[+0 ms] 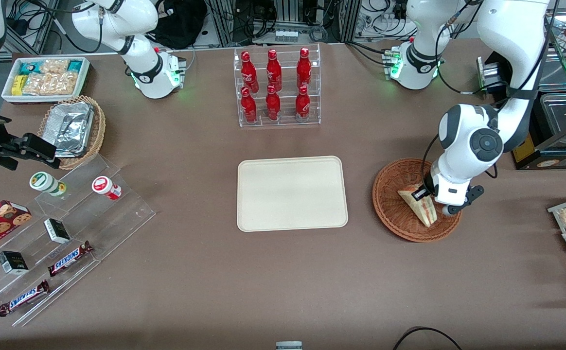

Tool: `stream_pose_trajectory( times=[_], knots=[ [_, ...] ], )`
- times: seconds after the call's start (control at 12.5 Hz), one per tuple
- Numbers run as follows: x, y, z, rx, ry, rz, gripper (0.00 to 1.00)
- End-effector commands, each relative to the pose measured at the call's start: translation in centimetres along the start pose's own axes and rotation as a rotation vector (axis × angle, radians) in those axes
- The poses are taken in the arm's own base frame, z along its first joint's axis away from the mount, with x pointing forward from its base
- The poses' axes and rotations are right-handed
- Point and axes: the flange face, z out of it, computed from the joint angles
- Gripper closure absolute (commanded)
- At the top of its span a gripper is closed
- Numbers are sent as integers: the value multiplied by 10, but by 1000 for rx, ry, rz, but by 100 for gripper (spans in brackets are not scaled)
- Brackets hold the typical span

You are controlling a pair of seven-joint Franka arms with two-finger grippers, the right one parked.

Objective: Place sandwich from basket to tray
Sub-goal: 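Lift the sandwich and carry it over the cream tray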

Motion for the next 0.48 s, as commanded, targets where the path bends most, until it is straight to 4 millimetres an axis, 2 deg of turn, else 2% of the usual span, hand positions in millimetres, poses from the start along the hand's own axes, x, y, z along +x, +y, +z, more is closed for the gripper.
stream_pose_trajectory(
  times=[0.0,0.16,0.32,0.4],
  knots=[
    [10,21,-30,54,-48,17,89],
    [0,37,-39,82,-78,110,89],
    [-6,41,-45,113,-112,163,90],
    [-20,56,-49,136,-124,237,91]
  ],
)
